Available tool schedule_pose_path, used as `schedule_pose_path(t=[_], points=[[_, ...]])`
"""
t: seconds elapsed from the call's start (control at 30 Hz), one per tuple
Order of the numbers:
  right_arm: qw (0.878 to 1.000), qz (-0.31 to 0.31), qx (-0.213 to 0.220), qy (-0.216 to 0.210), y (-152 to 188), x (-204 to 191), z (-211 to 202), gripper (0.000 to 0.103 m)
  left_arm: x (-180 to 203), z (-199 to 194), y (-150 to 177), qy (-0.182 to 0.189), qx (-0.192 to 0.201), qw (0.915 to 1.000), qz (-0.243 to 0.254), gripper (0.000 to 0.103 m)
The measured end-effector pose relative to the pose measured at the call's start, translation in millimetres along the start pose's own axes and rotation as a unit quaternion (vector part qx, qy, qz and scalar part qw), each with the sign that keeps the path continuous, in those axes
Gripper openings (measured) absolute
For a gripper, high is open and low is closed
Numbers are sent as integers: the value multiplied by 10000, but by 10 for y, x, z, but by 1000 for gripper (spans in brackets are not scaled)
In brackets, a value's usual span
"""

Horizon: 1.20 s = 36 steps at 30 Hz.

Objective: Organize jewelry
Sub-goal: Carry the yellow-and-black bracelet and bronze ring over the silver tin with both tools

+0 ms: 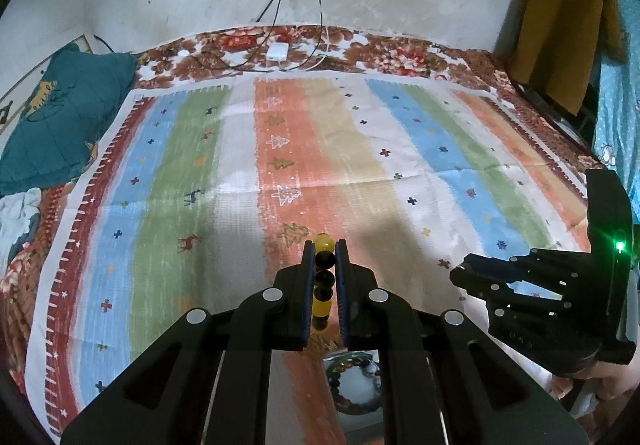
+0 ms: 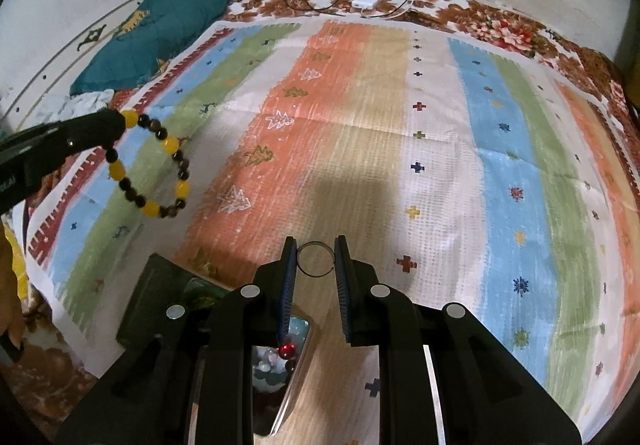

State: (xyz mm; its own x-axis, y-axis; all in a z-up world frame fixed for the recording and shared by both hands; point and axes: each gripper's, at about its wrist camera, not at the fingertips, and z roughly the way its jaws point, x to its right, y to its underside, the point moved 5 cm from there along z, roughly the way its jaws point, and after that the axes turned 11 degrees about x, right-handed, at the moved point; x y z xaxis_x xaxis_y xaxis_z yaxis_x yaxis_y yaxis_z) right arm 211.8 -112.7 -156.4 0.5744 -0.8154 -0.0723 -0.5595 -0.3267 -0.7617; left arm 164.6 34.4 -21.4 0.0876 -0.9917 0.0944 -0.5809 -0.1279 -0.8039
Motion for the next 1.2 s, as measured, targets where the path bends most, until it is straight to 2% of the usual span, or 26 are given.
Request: schedule_pose_path(t=[0.77,1.2], points=[[9992,-70,121,-373,242,-249,-385,20,300,-463,329,256,94,9996,41,9],[9984,-106,28,-549,430,-384,-475,20,405,-534,601,212,-41,9997,143,9]])
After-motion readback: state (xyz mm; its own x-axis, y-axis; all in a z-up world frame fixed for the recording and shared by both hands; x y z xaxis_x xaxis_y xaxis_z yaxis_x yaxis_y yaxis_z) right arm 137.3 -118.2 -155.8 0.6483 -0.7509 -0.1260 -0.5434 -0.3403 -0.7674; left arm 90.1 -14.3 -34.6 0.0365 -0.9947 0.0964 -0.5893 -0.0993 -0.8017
